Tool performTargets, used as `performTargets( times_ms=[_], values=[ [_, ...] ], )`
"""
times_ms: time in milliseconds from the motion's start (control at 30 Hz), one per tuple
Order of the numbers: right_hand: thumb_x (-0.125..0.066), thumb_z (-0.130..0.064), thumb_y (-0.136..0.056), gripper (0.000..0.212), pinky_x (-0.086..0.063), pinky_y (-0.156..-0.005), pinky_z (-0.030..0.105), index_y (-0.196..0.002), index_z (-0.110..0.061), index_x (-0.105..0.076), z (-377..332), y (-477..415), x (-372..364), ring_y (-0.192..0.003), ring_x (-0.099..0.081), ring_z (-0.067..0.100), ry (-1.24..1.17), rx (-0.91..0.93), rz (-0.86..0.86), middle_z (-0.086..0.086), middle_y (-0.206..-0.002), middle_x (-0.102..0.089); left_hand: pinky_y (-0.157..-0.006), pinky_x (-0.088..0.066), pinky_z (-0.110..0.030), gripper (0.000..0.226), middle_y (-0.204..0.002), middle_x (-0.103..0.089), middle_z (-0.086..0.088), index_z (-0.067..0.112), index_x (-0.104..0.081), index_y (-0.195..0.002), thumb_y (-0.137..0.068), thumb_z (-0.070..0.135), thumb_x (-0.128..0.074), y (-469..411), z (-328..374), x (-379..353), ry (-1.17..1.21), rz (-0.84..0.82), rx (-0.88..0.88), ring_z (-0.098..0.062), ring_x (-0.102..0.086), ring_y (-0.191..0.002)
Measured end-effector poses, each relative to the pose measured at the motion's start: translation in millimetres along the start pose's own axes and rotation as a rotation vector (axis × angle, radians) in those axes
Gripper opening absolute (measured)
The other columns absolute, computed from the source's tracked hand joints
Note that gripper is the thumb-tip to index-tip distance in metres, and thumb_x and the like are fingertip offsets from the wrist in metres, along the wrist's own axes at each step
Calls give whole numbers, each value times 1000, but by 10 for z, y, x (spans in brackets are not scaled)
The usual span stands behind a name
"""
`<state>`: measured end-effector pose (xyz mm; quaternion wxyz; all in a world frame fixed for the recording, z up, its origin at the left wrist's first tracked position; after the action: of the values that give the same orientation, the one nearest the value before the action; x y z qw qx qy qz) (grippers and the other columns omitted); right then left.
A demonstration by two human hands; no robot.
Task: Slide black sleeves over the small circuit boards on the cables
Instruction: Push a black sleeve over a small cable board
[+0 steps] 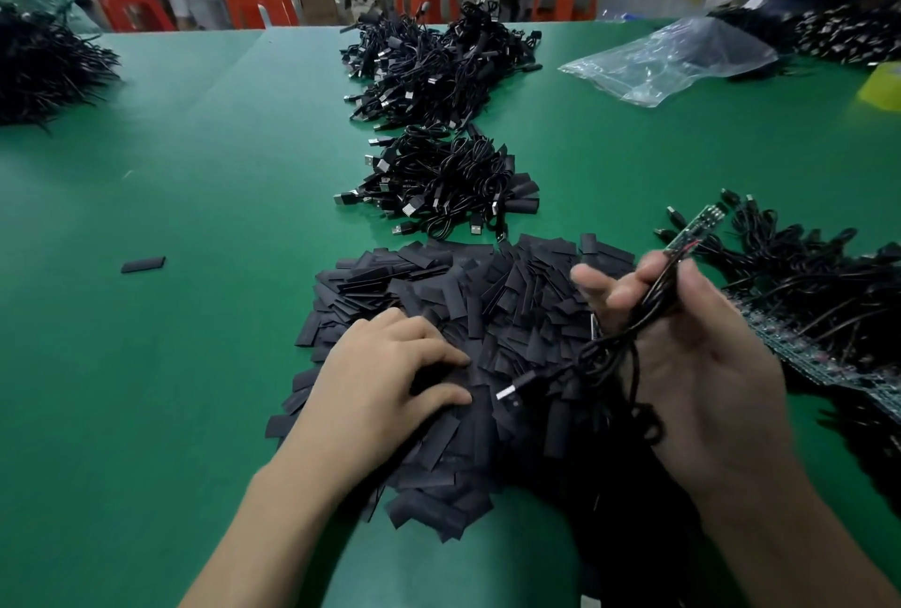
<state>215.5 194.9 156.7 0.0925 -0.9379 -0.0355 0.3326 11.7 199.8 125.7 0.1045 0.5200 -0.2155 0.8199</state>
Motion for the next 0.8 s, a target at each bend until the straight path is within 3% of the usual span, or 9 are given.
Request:
performTargets(
  times_ms=[100, 267, 400, 467, 600, 667, 800],
  values=[
    [-47, -26, -96, 30, -57, -93, 33, -85, -19, -73, -58, -7, 24, -104, -74, 29, 7, 1, -5, 4, -76, -74, -82, -51, -41, 25, -99, -71, 17, 32, -81, -101, -82, 50, -79, 3, 21, 28, -21, 34, -27, -16, -60, -95],
    [-45, -11, -92, 28, -58, -73, 34, -80, -19, -70, -32, -55, -12, -68, -67, 30, 373, -63, -111, 12, -62, -63, -75, -53, -41, 16, -91, -71, 14, 30, -83, -95, -86, 43, -79, 3, 46, 30, -47, 70, -62, -18, -62, -88],
    [-54, -25, -96, 23, -58, -77, 35, -78, -20, -67, 19, -58, -26, -66, -66, 28, 563, -88, -167, 12, -61, -63, -78, -52, -39, 12, -92, -67, 15, 31, -81, -90, -89, 42, -75, 14, 48, 39, -13, 83, -75, -15, -58, -88],
    [-57, -35, -94, 26, -59, -78, 33, -78, -17, -66, -27, -65, -34, -68, -70, 28, 637, -46, -179, 13, -64, -67, -80, -51, -38, 7, -94, -65, 16, 31, -79, -89, -89, 38, -77, 18, 50, 38, 11, 81, -70, -14, -56, -90],
    [-54, -34, -99, 28, -59, -81, 48, -84, -18, -71, -243, -65, -24, -76, -73, 30, 799, 105, -142, 10, -78, -75, -80, -51, -36, 4, -94, -65, 17, 30, -76, -86, -87, 30, -80, 17, 64, 23, 44, 77, -40, -12, -55, -90],
    [-54, -34, -100, 26, -56, -71, 55, -88, -25, -76, -379, -46, -44, -75, -72, 36, 946, 227, -101, 1, -85, -78, -78, -50, -33, 6, -92, -65, 17, 30, -75, -84, -86, 27, -80, 16, 61, 28, 56, 90, -22, -11, -54, -88],
    [-56, -36, -101, 23, -50, -56, 50, -94, -33, -78, -519, -7, -161, -69, -68, 41, 1104, 384, -70, -9, -89, -78, -78, -50, -31, 3, -94, -66, 19, 30, -75, -86, -87, 31, -78, 17, 59, 19, 48, 97, -37, -9, -53, -88]
  ],
)
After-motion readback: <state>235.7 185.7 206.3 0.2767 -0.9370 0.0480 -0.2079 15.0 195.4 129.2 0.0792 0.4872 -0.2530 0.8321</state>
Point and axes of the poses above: each hand's wrist, its own y-axis away from the middle knuckle, its own x-axis out of the back of the hand, z = x × y, the point moved 8 cm from there along -y, towards the middle knuckle
